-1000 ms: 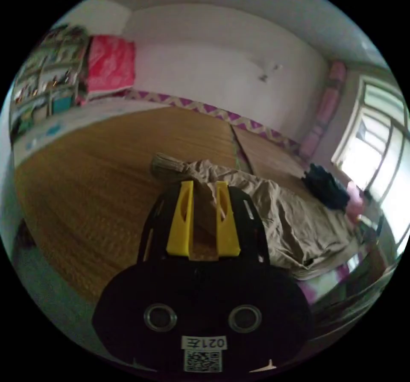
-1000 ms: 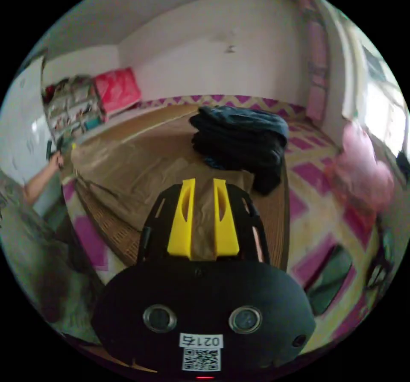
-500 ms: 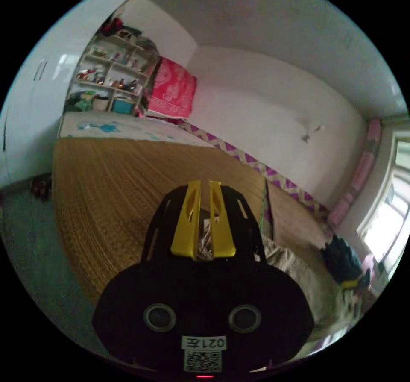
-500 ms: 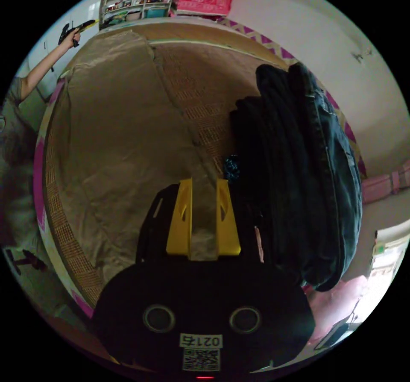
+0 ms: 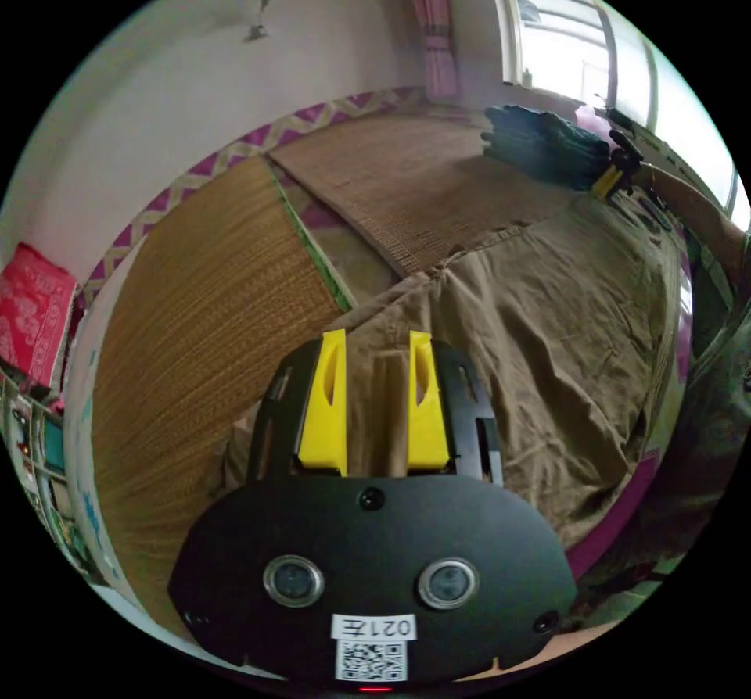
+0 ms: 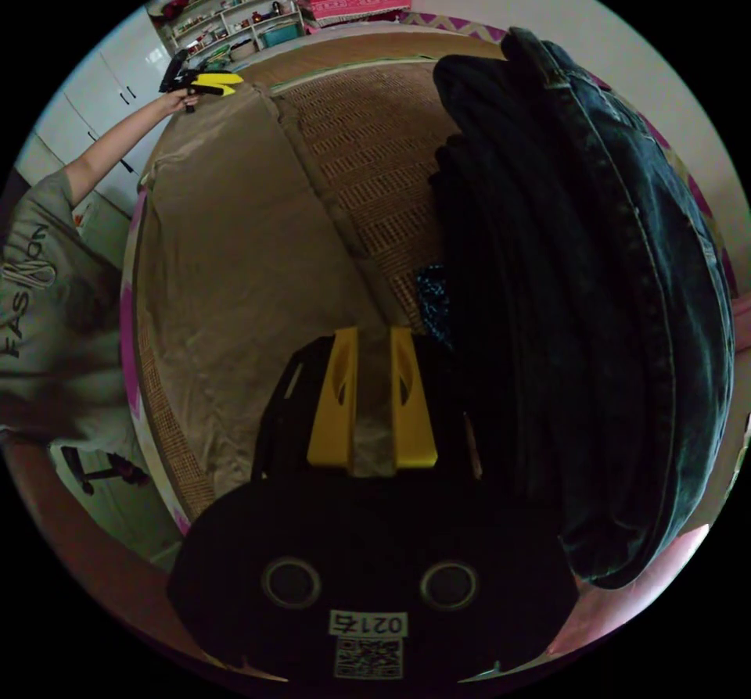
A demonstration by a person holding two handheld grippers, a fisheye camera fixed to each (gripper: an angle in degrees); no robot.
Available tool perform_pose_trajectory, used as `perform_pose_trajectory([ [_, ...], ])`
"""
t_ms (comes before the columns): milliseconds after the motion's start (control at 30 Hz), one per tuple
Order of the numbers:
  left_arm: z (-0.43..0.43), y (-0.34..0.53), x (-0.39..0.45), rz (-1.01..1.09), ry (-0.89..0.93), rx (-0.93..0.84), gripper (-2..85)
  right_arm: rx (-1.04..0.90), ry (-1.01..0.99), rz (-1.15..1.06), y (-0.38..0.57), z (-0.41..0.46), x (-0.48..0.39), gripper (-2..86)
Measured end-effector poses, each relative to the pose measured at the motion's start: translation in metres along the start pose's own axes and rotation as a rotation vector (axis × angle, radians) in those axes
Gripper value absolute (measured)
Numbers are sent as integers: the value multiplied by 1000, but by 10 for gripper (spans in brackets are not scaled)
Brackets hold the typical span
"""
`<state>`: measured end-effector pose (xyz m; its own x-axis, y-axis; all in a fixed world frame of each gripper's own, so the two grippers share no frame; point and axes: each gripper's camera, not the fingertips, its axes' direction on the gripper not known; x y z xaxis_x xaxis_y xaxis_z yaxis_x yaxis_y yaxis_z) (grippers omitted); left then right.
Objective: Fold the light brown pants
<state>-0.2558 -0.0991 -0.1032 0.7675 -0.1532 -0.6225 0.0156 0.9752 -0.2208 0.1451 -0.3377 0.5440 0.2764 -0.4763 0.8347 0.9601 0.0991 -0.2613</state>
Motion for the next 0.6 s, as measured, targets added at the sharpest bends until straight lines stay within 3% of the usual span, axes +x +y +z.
perform_pose_trajectory([
  [100, 22, -12, 5, 60, 51, -82, 94, -12, -22, -13, 5, -2, 1, 4],
  [200, 26, -12, 9, 94, 65, -103, 4, -3, -22, -18, 13, -6, -2, -7],
  [367, -16, 8, 16, 76, 45, 116, -9, 87, 49, -73, 39, -36, -30, -10],
  [467, -66, 37, 30, 84, 47, 271, -9, 240, 105, -89, 75, -85, -66, -10],
  [600, -147, 105, 67, 125, 50, 429, -10, 431, 195, -173, 147, -156, -161, -10],
])
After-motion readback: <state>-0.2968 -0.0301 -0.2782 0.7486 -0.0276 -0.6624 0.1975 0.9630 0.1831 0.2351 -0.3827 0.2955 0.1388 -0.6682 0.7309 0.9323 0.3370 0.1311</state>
